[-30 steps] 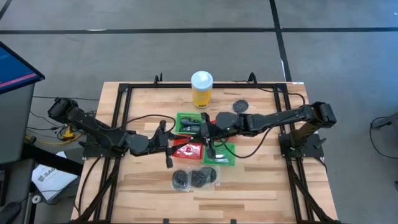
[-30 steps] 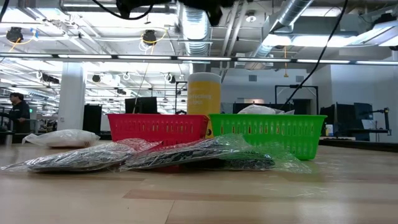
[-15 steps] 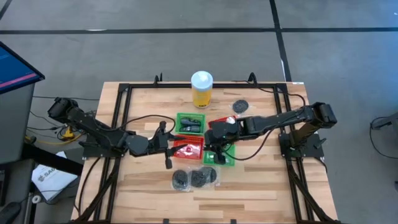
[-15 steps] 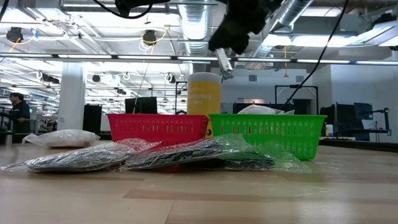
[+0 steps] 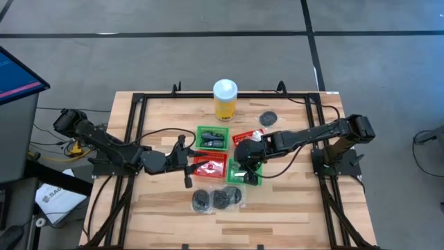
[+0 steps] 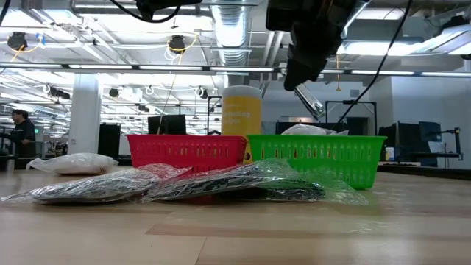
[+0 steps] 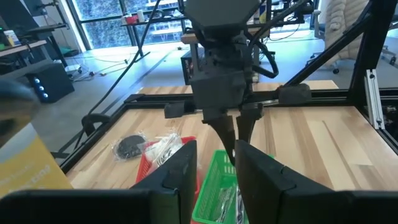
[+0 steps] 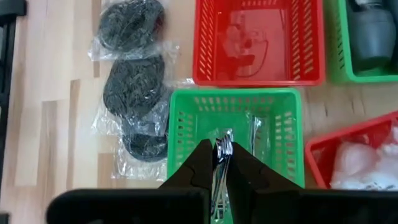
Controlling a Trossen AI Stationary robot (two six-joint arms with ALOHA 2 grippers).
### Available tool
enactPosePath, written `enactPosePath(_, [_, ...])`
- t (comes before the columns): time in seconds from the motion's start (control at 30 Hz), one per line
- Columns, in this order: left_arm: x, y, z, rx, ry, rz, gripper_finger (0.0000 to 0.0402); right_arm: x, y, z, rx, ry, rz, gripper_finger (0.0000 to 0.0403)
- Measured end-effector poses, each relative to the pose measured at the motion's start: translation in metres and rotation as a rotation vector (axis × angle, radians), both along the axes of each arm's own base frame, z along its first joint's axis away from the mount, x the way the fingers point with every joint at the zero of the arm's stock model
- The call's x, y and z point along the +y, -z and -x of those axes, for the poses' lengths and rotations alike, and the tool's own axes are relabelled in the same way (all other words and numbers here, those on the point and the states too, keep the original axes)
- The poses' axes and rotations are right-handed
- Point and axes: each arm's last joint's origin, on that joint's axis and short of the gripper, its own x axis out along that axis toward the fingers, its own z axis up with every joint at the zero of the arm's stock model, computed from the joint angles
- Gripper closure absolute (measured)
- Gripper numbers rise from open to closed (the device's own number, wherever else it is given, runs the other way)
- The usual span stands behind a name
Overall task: Pick & Place Travel size toiletries
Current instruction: Put the nail cutter into the right green bin
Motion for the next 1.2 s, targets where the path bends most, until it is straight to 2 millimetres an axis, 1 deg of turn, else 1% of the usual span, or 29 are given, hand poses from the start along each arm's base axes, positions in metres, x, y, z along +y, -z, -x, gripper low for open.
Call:
enactPosePath(0.2, [0.004, 0.0, -0.002, -0.005, -0.017, 0.002, 0.03, 0.0, 0.001, 0.001, 0.018, 0.023, -0.011, 0.0392])
enactPosePath(0.37, [0.004, 0.0, -0.002, -0.005, -0.016, 0.002, 0.03, 0.0, 0.007, -0.001, 0.043, 0.038, -0.016, 0.0392])
enactPosePath(0.5, [0.004, 0.0, -0.002, -0.005, -0.016, 0.002, 0.03, 0.0, 0.013, -0.002, 0.073, 0.045, -0.015, 0.038])
enactPosePath(0.57, [0.004, 0.0, -0.002, -0.005, -0.016, 0.002, 0.03, 0.001, 0.014, -0.005, 0.063, 0.045, -0.017, 0.0372])
enactPosePath(0.63, [0.004, 0.0, -0.002, -0.005, -0.016, 0.002, 0.03, 0.0, 0.02, -0.003, 0.104, 0.045, -0.01, 0.0366])
enactPosePath(0.73, [0.004, 0.0, -0.002, -0.004, -0.016, 0.002, 0.03, 0.001, 0.021, -0.006, 0.097, 0.038, -0.008, 0.0364])
enactPosePath(0.83, [0.004, 0.0, -0.002, -0.005, -0.016, 0.002, 0.03, 0.0, 0.029, -0.003, 0.159, 0.025, 0.009, 0.0364])
enactPosePath(0.9, [0.004, 0.0, -0.002, -0.005, -0.016, 0.002, 0.03, 0.001, 0.032, -0.007, 0.149, 0.022, 0.009, 0.0364])
enactPosePath(0.97, [0.004, 0.0, -0.002, -0.005, -0.016, 0.002, 0.03, 0.001, 0.036, -0.004, 0.195, 0.017, 0.018, 0.0362])
enactPosePath(1.2, [0.004, 0.001, -0.001, -0.001, -0.016, 0.0, 0.03, -0.003, 0.033, -0.004, 0.185, 0.023, 0.018, 0.0336])
